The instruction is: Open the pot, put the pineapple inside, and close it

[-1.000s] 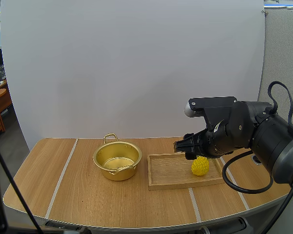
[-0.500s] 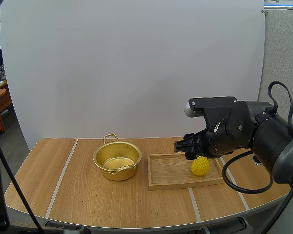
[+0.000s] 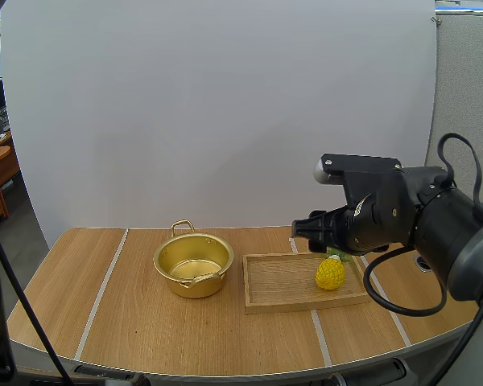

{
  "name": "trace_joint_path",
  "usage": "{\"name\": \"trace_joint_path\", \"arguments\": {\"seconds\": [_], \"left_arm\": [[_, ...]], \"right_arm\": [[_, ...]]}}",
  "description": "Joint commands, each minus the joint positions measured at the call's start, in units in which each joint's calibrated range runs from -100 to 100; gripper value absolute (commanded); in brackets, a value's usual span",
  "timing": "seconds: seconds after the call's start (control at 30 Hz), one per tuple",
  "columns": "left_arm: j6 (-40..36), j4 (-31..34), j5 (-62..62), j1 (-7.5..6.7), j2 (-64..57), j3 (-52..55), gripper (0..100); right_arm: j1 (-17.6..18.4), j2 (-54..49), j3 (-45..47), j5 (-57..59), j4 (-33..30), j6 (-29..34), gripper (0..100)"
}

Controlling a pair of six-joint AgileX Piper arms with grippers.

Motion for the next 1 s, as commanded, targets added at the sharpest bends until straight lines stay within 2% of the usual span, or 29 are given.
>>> {"name": "trace_joint_path", "arguments": {"seconds": [0.0, 0.1, 0.3, 0.6, 0.73, 0.97], "left_arm": [[-0.4, 0.4, -0.6, 0.19, -0.1, -0.1, 0], [-0.4, 0.4, -0.6, 0.19, -0.1, -0.1, 0], [-0.4, 0.4, -0.6, 0.19, -0.1, -0.1, 0], [-0.4, 0.4, -0.6, 0.19, -0.1, -0.1, 0], [-0.4, 0.4, -0.6, 0.19, -0.1, -0.1, 0], [-0.4, 0.4, -0.6, 0.19, -0.1, -0.1, 0]], "right_arm": [[-0.2, 3.0, -0.4, -0.8, -4.8, 5.8, 100], [-0.2, 6.3, -0.4, -0.8, -7.3, 10.1, 100], [-0.2, 12.9, -4.0, 1.0, -7.3, 14.3, 100], [-0.2, 21.3, -9.8, -1.9, -7.3, 18.0, 100], [-0.2, 24.7, -9.8, -3.8, -7.3, 21.6, 100], [-0.2, 31.7, -9.8, -6.3, -7.3, 24.3, 100]]}}
